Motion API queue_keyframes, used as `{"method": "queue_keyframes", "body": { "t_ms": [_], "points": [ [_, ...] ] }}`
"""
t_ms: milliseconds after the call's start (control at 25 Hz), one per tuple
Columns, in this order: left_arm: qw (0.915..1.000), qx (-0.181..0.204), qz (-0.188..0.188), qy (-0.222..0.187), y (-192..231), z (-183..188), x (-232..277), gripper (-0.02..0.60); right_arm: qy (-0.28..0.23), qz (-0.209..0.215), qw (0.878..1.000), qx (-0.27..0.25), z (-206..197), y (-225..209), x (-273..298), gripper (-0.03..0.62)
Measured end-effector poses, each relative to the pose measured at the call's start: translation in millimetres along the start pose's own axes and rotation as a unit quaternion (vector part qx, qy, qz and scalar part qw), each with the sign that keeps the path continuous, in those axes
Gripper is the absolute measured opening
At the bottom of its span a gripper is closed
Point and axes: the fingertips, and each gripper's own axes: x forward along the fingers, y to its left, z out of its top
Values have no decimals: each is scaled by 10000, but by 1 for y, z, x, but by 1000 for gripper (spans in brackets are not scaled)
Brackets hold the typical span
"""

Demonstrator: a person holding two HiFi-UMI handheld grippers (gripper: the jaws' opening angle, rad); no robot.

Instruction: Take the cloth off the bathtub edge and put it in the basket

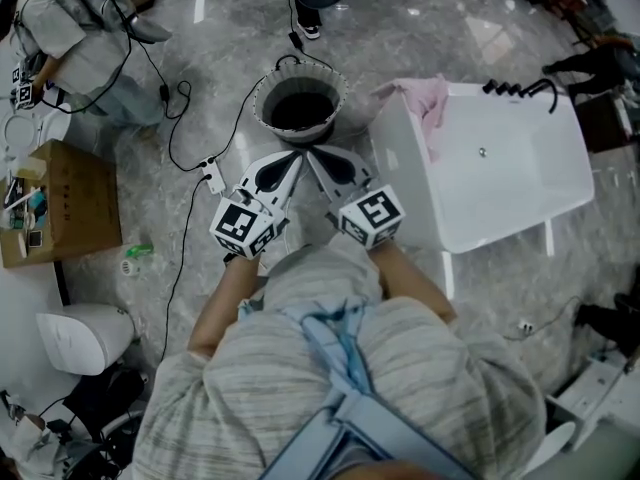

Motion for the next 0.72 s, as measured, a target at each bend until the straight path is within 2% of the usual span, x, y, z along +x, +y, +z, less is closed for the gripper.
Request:
{"method": "queue_keyframes", "body": {
  "t_ms": [160,320,520,720],
  "points": [
    [10000,-45,21,-11,1,-3,0,3,81,-128,9999,30,-4,-2,-1,4],
    [10000,-56,13,10,-1,-4,10,3,-48,-193,9998,-11,1,-17,-6,4],
    [10000,-59,0,40,0,-6,35,3,-83,-338,9994,78,2,-49,-11,4],
    [10000,-63,5,68,-1,-7,83,3,-82,-373,9992,121,5,-98,-18,5]
  ]
}}
